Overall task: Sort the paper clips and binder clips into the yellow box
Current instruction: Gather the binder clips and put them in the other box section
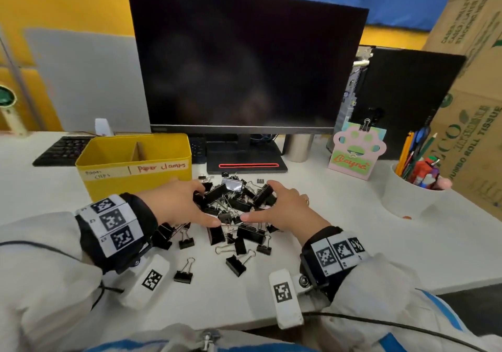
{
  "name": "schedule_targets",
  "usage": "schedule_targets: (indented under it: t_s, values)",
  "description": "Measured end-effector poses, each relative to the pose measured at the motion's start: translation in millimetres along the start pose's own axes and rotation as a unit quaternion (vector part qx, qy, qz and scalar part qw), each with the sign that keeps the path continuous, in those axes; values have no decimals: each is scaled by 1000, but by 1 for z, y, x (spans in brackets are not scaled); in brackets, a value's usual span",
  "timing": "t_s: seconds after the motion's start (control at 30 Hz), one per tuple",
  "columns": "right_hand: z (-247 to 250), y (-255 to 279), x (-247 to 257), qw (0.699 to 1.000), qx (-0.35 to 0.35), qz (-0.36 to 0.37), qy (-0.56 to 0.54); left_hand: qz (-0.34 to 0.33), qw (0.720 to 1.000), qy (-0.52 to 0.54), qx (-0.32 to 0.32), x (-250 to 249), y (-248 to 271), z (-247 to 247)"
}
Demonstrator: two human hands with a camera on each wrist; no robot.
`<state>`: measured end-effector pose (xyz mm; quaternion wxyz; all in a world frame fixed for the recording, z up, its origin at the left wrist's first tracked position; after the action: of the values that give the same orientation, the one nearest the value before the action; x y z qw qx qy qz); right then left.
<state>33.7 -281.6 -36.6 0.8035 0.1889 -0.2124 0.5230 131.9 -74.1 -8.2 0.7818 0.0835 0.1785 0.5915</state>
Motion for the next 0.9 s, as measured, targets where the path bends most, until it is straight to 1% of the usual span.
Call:
schedule_targets:
  t_s: [0.1,0.17,0.2,0.23,0.3,0.37,0.47,0.57,0.6,0.73,0.8,0.83,0.9]
  values:
    - [-2,-7,2,1000,-15,-10,0,3,999,31,-25,2,5,10]
    - [-3,-8,6,1000,-7,-11,-14,17,999,16,-41,8,4,15]
    - [-5,-9,9,1000,-2,-8,-26,23,999,4,-37,12,2,13]
    - [-7,-10,12,999,4,-4,-43,30,999,-7,-22,16,-1,10]
    - [-9,-11,18,996,2,3,-87,38,999,-5,28,20,-5,-2]
    - [-10,-12,24,990,-4,5,-140,38,997,33,66,19,-9,-9]
    - [-13,-16,32,977,-9,8,-212,32,990,115,76,16,-18,-12]
    - [-26,-16,43,949,14,3,-315,16,977,185,104,12,-22,-23]
    - [-30,-16,47,942,22,4,-335,14,973,205,109,11,-24,-25]
    - [-42,-18,64,940,48,22,-337,6,946,303,116,6,-28,-28]
    - [-47,-19,70,945,62,30,-320,1,934,337,122,4,-29,-27]
    - [-46,-21,70,952,59,35,-299,3,934,338,120,5,-30,-25]
    - [-34,-25,64,964,35,37,-261,16,946,309,93,13,-30,-17]
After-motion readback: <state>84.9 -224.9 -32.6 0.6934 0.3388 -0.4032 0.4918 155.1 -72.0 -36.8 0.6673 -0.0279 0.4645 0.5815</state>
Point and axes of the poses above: each hand's wrist, its own y-axis away from the middle knuckle, its own z-axis out of the back of the hand, x = y × z, the point moved 10 cm from there along -y, towards the middle knuckle, and after that the axes turned 12 degrees about z, right-handed, at the moved point
